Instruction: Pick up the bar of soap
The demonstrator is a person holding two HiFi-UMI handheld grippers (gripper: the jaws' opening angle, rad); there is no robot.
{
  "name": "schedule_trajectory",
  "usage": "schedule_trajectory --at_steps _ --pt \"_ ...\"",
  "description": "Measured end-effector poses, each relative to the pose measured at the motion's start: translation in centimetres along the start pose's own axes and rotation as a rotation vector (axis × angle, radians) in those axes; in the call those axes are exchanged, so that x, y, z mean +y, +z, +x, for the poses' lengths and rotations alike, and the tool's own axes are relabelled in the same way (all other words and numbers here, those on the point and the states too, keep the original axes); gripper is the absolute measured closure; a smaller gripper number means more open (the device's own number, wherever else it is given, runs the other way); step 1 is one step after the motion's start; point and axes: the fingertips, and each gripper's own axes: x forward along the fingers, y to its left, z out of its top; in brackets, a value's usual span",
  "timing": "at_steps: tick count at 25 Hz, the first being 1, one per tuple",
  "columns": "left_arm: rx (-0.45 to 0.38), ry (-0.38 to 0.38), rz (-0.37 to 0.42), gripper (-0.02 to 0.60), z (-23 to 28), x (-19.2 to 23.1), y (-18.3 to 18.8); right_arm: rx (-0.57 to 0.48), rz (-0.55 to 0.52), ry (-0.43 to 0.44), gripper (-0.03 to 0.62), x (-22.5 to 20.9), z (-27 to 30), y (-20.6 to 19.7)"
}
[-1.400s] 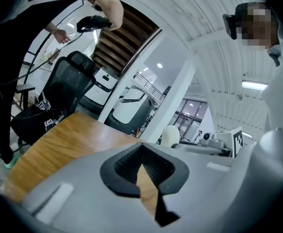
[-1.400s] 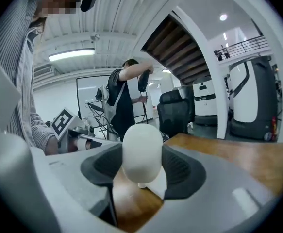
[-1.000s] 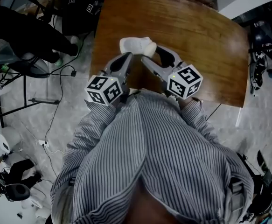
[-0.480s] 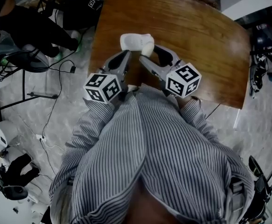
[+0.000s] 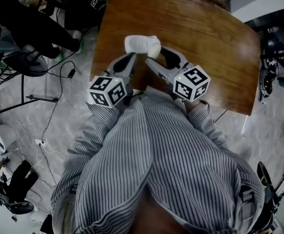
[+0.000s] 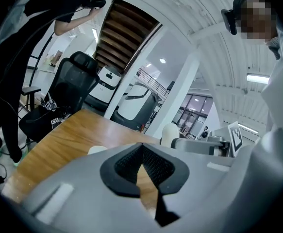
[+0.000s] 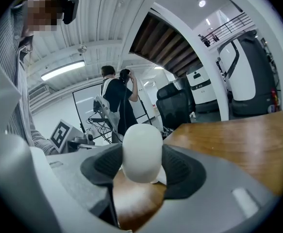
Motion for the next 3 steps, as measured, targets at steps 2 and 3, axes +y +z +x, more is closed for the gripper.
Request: schedule_trajectory --at_steps 2,3 --pt "-0.001 0.001 0.001 0.575 0.33 0.28 0.31 0.004 -0.004 0.004 0.341 -0.25 0.34 0.14" --pt "-0.002 0.001 0.002 0.575 0.50 0.42 0.46 0.006 -0.006 0.006 0.341 -0.39 0.50 0.21"
